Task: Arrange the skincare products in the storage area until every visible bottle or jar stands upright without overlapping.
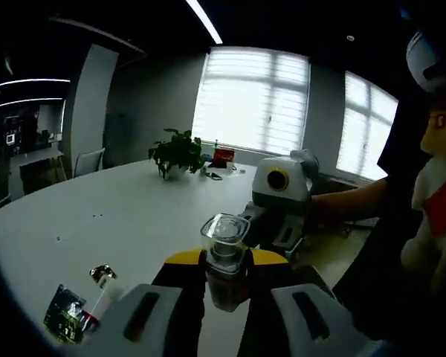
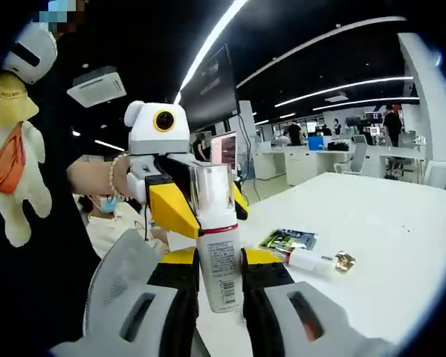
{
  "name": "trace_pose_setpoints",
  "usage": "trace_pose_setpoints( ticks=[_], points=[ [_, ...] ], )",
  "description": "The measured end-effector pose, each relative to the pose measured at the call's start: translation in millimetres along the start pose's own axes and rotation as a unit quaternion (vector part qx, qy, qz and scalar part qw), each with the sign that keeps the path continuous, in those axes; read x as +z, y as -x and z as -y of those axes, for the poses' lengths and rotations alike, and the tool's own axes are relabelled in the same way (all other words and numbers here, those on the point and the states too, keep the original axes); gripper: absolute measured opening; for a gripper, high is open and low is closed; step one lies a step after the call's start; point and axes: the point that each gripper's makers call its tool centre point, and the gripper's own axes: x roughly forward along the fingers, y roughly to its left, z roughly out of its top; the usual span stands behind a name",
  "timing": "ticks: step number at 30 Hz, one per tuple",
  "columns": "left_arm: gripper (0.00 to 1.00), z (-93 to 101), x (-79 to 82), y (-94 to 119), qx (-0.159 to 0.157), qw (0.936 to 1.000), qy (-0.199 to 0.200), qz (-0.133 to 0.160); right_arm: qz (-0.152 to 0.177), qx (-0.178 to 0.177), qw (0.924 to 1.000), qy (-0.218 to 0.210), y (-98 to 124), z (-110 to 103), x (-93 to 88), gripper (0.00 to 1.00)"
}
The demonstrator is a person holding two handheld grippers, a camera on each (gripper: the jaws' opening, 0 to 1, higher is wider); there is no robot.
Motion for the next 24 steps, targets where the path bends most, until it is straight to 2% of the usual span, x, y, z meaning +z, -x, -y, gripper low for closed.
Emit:
trace_pose_setpoints(
  ticks=[6, 9, 12, 14, 24],
  points=[
    [0.15, -11.3, -13.7, -19, 0.011, 0.9995, -0.010, -0.027, -0.047, -0.025, 0.9981, 0.029, 2, 20, -19.6, 0.21],
    [0.15, -16.5, -23.7, -29, 0.026, 0.9980, -0.027, -0.050, -0.076, -0.035, 0.9953, 0.048, 0, 30, -32.0, 0.21],
    [0.15, -16.9, -28.5, -36, 0.035, 0.9962, -0.043, -0.067, -0.089, -0.036, 0.9939, 0.054, -2, 41, -43.4, 0.21],
    [0.15, -21.0, -34.0, -42, 0.040, 0.9952, -0.049, -0.075, -0.107, -0.041, 0.9906, 0.074, -2, 49, -51.0, 0.21],
    [0.15, -43.6, -60.6, -61, 0.063, 0.9934, -0.026, -0.092, -0.140, -0.031, 0.9864, 0.081, -6, 70, -79.4, 0.21]
  ],
)
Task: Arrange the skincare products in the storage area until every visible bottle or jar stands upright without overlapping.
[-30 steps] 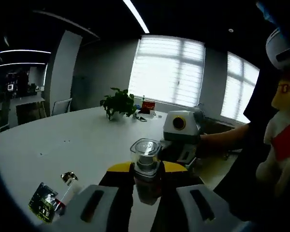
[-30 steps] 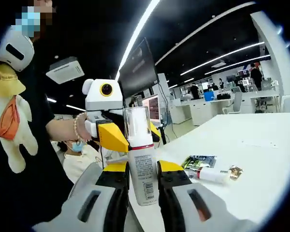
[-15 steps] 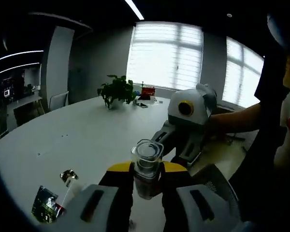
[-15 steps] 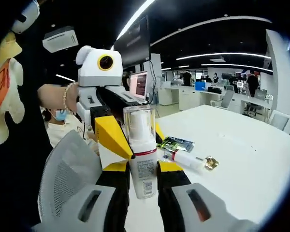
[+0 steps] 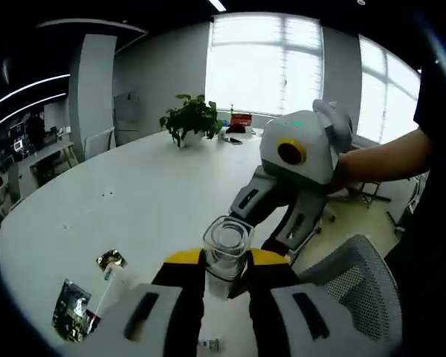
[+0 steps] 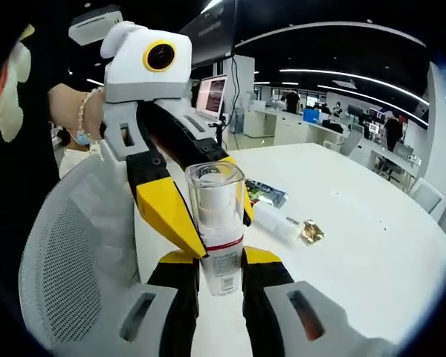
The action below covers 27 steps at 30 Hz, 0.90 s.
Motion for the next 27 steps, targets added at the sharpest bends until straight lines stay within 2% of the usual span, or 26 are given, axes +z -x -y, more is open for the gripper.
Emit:
trace_pose_setpoints(
  ticks=[7, 17, 27],
  points=[
    [0.15, -12.8, -10.5, -17, 0.007, 0.9999, 0.005, -0.011, 0.001, -0.004, 0.9999, -0.014, -7, 13, -18.2, 0.21],
    [0.16, -21.2, -24.7, -49, 0.010, 0.9997, 0.009, -0.019, -0.022, -0.009, 0.9995, -0.019, -12, 30, -47.1, 0.21],
    [0.16, -31.3, -41.8, -71, 0.013, 0.9995, 0.022, -0.018, -0.046, -0.008, 0.9986, -0.022, -23, 44, -73.8, 0.22]
  ],
)
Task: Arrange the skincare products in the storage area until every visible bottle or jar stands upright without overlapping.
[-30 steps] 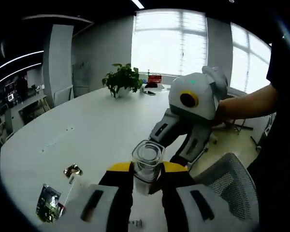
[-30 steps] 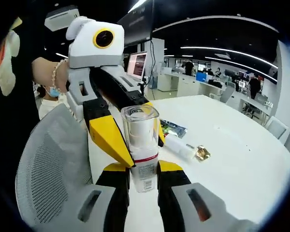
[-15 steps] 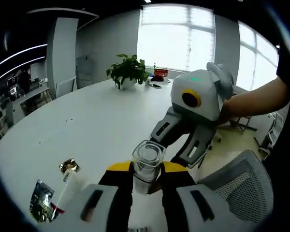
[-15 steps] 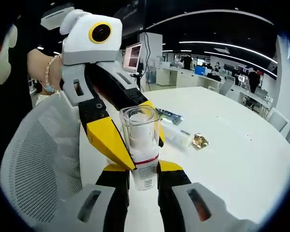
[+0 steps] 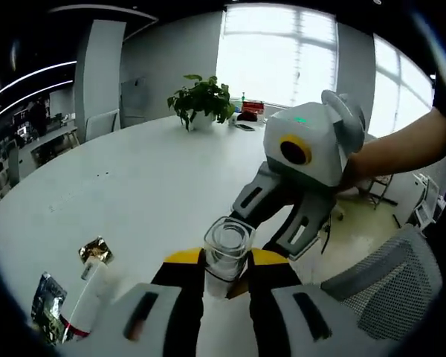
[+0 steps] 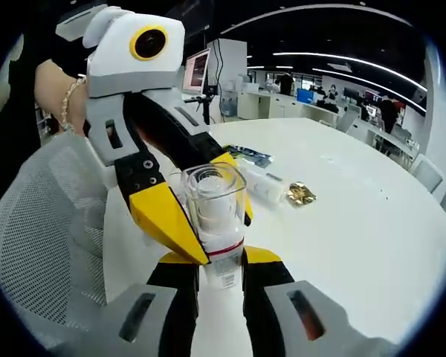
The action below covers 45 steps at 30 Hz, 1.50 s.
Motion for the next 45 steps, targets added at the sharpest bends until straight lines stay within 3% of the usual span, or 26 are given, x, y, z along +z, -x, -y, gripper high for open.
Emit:
trace_pose_setpoints(
  ticks=[10, 22, 37, 45],
  points=[
    [0.16, -12.2, -7.9, -17, 0.002, 0.9999, 0.011, 0.002, -0.009, -0.001, 1.0000, -0.002, -7, 12, -12.9, 0.22],
    [0.17, -21.2, 2.0, -27, 0.004, 0.9997, 0.014, 0.018, 0.001, 0.003, 0.9998, -0.022, -9, 28, -14.8, 0.22],
    [0.17, -19.2, 3.7, -27, 0.001, 0.9996, 0.020, 0.022, -0.014, 0.012, 0.9997, -0.018, -12, 28, -20.7, 0.22],
    [0.23, -19.8, 7.9, -26, 0.001, 0.9995, 0.022, 0.025, -0.020, 0.007, 0.9993, -0.031, -11, 27, -27.3, 0.27]
  ],
)
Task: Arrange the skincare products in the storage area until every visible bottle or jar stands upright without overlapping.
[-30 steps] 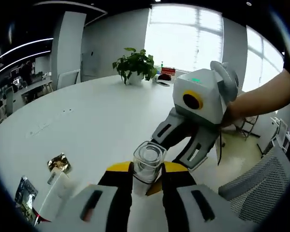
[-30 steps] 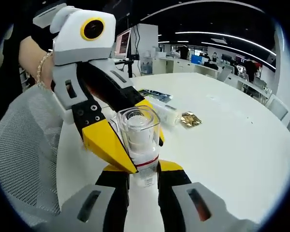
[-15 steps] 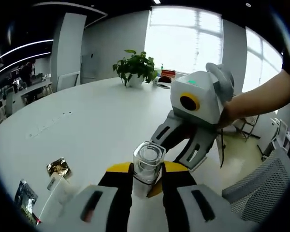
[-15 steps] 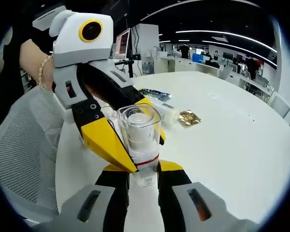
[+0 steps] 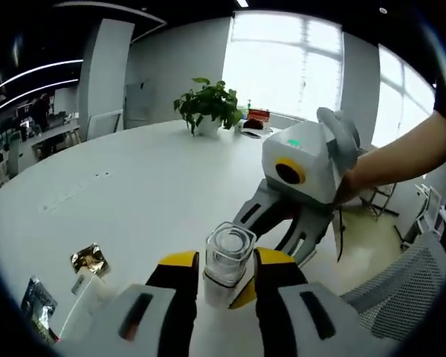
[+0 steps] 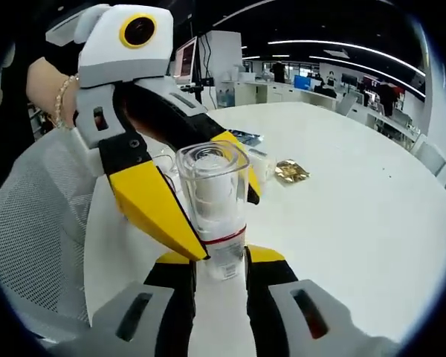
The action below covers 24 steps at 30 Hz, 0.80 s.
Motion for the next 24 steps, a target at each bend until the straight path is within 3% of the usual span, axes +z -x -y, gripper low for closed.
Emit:
trace_pose_setpoints(
  ticks=[15, 24],
  points=[
    [0.38, -0.7, -3.1, 9, 0.006, 0.9998, 0.011, -0.014, 0.006, -0.017, 0.9998, -0.008, 6, 0, 6.0, 0.37],
    [0.51, -3.3, -8.3, 25, 0.015, 0.9991, 0.033, -0.025, 0.007, -0.038, 0.9991, -0.020, 15, -5, 10.5, 0.53]
  ],
)
